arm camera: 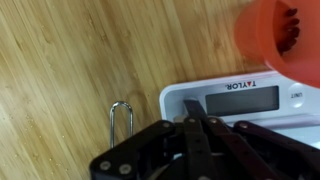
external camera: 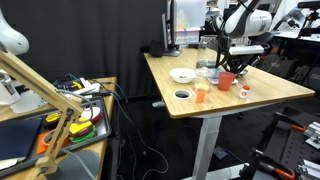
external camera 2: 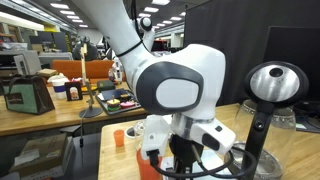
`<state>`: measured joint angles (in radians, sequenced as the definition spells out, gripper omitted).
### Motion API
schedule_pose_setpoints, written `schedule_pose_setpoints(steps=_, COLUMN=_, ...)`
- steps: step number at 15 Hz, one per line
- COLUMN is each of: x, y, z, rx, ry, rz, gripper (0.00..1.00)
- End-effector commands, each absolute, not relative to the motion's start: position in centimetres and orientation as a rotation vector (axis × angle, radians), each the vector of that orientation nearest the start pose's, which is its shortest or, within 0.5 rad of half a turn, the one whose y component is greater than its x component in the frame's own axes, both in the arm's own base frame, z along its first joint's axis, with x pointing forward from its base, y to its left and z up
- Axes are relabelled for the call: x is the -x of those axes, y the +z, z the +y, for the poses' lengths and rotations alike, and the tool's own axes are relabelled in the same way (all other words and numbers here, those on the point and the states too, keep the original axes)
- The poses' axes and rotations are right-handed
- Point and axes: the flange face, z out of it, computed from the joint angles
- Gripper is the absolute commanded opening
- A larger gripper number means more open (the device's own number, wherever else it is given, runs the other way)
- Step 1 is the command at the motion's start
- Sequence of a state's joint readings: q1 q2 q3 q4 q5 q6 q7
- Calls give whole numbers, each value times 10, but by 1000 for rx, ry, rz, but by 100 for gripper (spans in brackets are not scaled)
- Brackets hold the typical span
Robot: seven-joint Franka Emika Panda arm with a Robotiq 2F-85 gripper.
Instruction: Turn on the object on the table
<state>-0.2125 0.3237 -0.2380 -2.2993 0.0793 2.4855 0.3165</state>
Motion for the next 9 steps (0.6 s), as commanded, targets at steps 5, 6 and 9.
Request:
schedule_pose_setpoints(steps=5, x=-466, y=190, z=-231, rx=2891, ry=275, rz=1267, gripper=0)
schedule_pose_setpoints(steps=6, x=-466, y=189, z=-231, rx=2890, ry=283, rz=1267, gripper=0)
schedule_pose_setpoints(steps=9, x=-465, y=182, z=-228, rx=2880, ry=316, rz=1265, gripper=0)
